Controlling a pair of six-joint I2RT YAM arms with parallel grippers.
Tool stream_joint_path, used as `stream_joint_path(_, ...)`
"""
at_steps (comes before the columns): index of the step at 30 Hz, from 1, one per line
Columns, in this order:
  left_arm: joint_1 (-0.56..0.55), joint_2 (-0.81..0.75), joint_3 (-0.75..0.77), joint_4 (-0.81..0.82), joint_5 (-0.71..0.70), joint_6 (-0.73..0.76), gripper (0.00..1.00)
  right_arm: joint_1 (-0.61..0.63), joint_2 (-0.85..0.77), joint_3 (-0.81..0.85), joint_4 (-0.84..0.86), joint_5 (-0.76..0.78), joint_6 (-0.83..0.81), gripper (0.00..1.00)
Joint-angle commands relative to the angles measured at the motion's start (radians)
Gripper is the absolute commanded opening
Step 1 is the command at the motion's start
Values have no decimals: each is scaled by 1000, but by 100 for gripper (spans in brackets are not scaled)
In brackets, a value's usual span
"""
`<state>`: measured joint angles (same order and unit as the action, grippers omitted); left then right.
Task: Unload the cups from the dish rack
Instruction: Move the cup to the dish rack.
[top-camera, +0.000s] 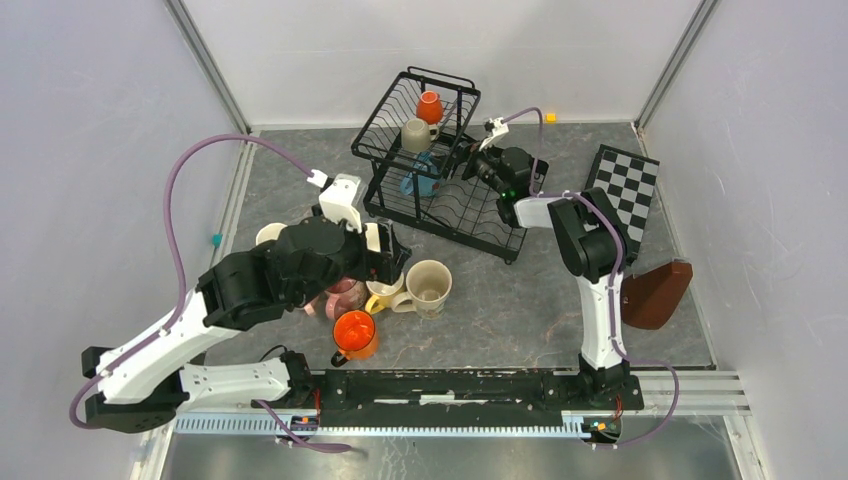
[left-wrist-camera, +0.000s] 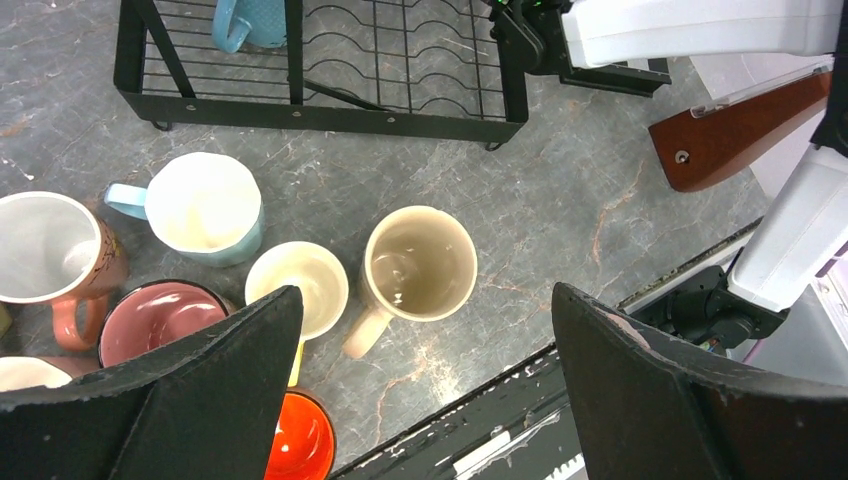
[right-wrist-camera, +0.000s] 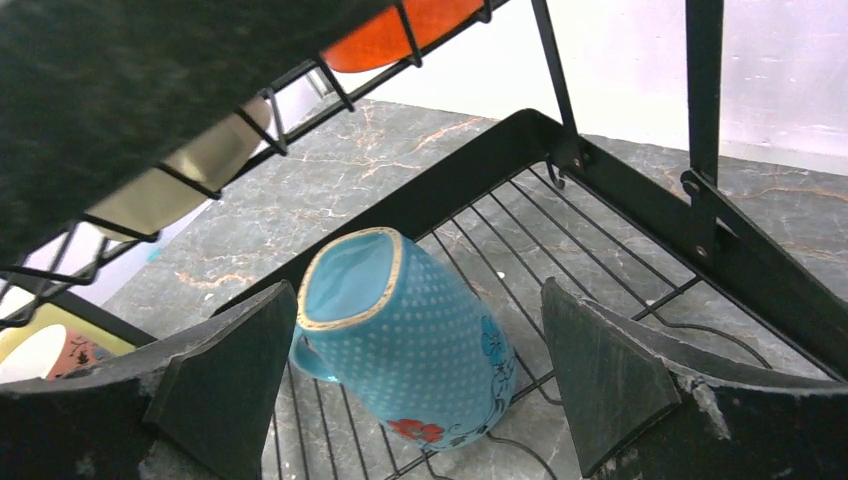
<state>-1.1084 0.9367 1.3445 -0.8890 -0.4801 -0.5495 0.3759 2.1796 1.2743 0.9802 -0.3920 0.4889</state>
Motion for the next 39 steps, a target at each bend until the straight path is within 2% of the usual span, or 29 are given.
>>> stream_joint_path(1, -2, 10, 46, 0, -35, 24, 100, 24, 43, 89, 52, 12, -43, 98)
stream_joint_path(6, -1, 25, 47, -4, -31, 14, 100, 24, 81, 92, 115, -6, -29, 98)
stream_joint_path(13, -1, 58, 62, -7, -20, 16, 100, 23, 43, -35, 281, -16, 16, 98)
stream_joint_path(21, -1, 86, 69, -6, -7, 10, 100, 23, 75, -17, 324, -49, 27, 98)
stream_joint_path(28, -1, 109, 78, -8, 6, 10, 100, 24, 120, 39, 308, -47, 19, 98)
stream_joint_path(39, -1, 125, 85, -11, 14, 11, 100, 35, 148, 92, 193, -23, -56, 98)
